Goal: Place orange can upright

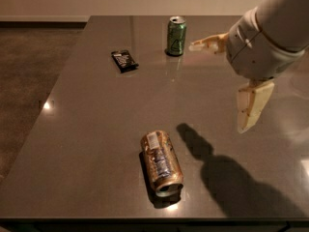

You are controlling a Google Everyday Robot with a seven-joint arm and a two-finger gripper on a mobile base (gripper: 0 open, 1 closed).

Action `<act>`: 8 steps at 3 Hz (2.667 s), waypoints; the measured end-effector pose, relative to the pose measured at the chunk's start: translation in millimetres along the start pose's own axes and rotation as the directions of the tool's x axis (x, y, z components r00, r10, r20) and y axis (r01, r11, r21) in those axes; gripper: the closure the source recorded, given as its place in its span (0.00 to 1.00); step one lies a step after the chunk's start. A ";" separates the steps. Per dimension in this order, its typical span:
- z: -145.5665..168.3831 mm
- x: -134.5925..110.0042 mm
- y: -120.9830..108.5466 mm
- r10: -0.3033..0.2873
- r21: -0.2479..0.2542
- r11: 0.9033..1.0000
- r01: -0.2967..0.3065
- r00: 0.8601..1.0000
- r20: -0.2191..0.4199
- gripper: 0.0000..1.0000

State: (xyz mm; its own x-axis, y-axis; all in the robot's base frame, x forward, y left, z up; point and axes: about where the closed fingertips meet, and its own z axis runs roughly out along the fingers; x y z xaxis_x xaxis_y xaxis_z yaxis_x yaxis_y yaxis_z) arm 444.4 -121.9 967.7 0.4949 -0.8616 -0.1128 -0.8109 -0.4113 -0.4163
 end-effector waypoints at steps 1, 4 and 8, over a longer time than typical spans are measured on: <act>9.3 -13.8 6.4 -0.194 -0.032 0.980 0.194 0.981 0.022 0.00; 35.3 -56.7 37.9 -0.644 -0.138 0.743 0.655 0.755 0.120 0.00; 66.4 -106.2 62.7 -0.801 -0.174 0.551 0.816 0.576 0.166 0.00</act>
Offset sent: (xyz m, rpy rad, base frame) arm -0.0254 0.0273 -0.0374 -0.2168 0.0091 0.6211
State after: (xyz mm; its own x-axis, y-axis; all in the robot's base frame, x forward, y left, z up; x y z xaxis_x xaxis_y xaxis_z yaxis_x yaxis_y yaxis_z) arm 361.7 -36.4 893.6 0.9859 -0.1175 0.1190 -0.0972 -0.9816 -0.1642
